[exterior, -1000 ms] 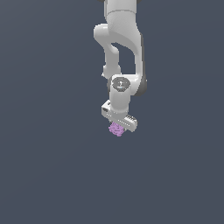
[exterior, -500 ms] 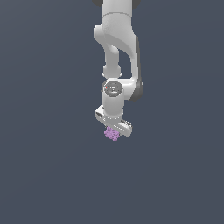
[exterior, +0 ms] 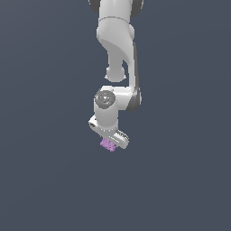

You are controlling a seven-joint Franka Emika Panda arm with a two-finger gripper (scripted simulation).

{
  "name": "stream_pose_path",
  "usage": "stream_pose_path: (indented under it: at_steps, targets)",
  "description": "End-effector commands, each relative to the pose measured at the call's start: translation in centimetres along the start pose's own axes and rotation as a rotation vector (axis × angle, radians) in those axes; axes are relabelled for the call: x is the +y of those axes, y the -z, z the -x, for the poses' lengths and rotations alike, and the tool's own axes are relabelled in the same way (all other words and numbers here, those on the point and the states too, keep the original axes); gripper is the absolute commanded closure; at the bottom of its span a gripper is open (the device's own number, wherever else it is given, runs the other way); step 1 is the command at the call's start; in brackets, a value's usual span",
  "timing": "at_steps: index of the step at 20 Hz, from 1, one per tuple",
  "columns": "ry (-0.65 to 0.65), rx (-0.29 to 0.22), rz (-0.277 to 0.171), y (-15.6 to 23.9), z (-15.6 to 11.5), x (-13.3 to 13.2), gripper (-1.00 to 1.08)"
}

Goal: Pick up the object and move it to a goal position.

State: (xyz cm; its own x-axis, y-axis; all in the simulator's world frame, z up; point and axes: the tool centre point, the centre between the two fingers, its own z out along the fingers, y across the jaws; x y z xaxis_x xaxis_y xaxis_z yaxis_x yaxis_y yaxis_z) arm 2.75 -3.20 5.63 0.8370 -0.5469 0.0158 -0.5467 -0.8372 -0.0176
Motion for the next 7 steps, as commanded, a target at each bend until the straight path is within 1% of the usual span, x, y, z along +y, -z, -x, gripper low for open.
stream_pose_path:
  at_steps: [1, 7]
  targets:
    - [-0.012, -0.015, 0.017, -1.10, -0.67, 1.45, 1.08]
    - [-0.012, -0.016, 0.018, -1.15, -1.22, 1.54, 1.08]
